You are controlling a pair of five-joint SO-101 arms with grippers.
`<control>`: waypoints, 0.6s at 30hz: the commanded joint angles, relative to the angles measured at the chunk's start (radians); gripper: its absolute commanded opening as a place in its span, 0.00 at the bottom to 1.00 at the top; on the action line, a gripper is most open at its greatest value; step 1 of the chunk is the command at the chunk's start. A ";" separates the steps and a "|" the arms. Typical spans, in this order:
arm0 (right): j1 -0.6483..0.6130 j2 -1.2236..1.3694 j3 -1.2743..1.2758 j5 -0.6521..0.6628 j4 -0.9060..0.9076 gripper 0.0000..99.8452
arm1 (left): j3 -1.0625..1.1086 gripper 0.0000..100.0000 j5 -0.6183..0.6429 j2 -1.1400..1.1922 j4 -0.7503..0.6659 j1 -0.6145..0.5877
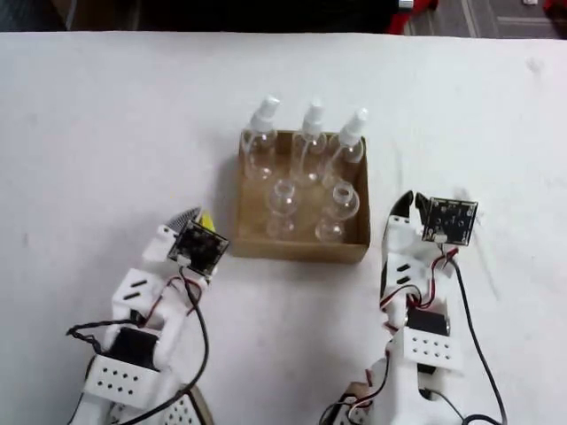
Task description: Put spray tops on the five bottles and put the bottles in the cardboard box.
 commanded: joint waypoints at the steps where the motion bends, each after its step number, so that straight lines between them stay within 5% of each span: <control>1: 0.004 -0.018 -0.008 0.012 -0.015 0.02 | -0.003 0.03 -0.003 0.004 -0.032 0.002; 8: 0.041 -0.008 -0.051 0.002 0.007 0.14 | -0.003 0.03 0.000 0.004 -0.026 0.010; 13: 0.131 0.016 -0.319 -0.057 0.383 0.08 | -0.003 0.03 0.000 0.004 -0.026 0.010; 18: 0.134 0.222 -0.586 0.035 0.503 0.06 | -0.003 0.03 0.000 0.004 -0.026 0.012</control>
